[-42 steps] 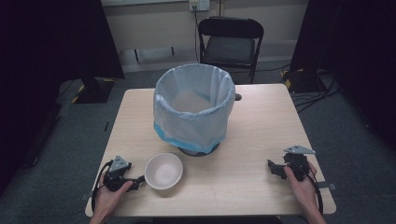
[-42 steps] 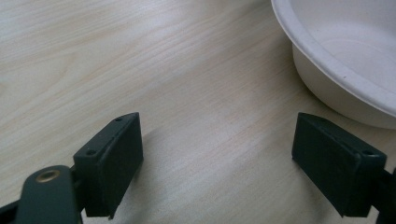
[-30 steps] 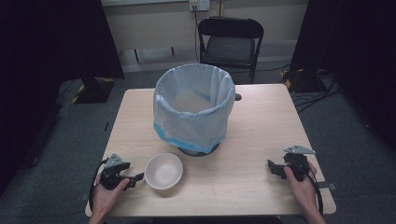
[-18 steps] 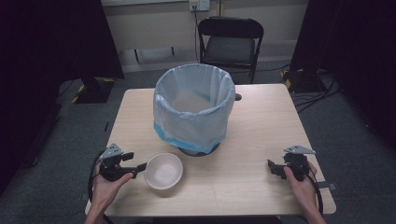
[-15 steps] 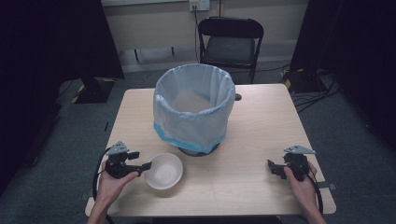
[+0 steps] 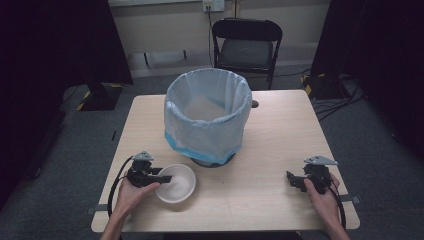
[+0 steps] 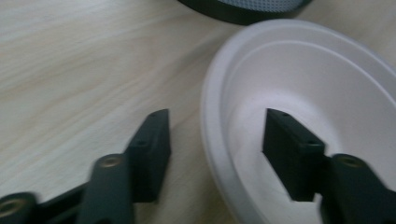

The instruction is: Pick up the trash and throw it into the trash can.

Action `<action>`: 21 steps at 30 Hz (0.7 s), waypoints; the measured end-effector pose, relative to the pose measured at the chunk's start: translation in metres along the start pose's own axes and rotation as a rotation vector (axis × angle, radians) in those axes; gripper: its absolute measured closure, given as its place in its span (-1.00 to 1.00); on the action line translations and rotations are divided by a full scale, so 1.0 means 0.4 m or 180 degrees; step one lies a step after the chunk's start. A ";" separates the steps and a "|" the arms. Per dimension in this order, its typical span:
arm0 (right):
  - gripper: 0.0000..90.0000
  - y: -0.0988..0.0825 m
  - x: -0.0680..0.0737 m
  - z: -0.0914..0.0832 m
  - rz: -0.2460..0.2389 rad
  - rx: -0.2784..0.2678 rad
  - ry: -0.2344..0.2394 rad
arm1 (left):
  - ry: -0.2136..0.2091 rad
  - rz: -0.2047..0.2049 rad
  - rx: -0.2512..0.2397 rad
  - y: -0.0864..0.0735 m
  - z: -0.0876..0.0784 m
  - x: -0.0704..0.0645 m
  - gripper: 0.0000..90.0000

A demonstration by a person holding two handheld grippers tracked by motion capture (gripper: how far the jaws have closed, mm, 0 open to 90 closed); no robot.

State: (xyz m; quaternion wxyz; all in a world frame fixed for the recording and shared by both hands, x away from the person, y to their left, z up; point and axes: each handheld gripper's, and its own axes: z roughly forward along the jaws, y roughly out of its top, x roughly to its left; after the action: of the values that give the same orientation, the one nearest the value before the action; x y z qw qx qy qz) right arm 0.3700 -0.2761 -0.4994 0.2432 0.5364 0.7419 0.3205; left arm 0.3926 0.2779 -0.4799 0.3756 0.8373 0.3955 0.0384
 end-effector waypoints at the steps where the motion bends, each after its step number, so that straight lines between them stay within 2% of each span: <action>1: -0.71 0.000 0.000 0.000 0.0000 0.0000 0.0000 | -0.0007 0.0021 0.0030 0.001 0.004 -0.002 0.12; 3: -0.71 0.000 0.000 0.000 0.0000 0.0000 0.0000 | -0.0029 0.0082 0.0092 0.002 0.012 -0.008 0.25; 6: -0.71 0.000 0.000 0.000 0.0000 0.0000 0.0000 | -0.0059 0.0221 0.0121 0.003 0.016 -0.016 0.56; 8: -0.71 0.000 0.000 0.000 0.0000 0.0000 0.0001 | -0.0103 0.0208 0.0082 0.003 0.013 -0.019 0.76; 13: -0.71 0.000 0.000 0.000 0.0001 0.0000 0.0000 | -0.0225 0.0151 -0.0159 0.007 -0.011 -0.025 0.91; 14: -0.71 0.000 0.000 0.000 0.0000 -0.0001 0.0000 | -0.0184 0.0171 -0.0182 0.008 -0.017 -0.027 0.92; 17: -0.71 0.000 0.000 0.000 0.0000 0.0000 0.0001 | -0.0196 0.0153 -0.0234 0.007 -0.028 -0.027 0.93; 21: -0.71 0.000 0.000 0.000 0.0001 0.0000 0.0000 | -0.0186 0.0069 -0.0472 0.004 -0.068 -0.028 0.93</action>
State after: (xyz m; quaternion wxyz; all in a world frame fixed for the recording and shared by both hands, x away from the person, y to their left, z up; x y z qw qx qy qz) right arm 0.3700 -0.2761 -0.4994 0.2431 0.5364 0.7419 0.3206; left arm 0.3761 0.2856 -0.4569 0.4475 0.8121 0.3714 0.0472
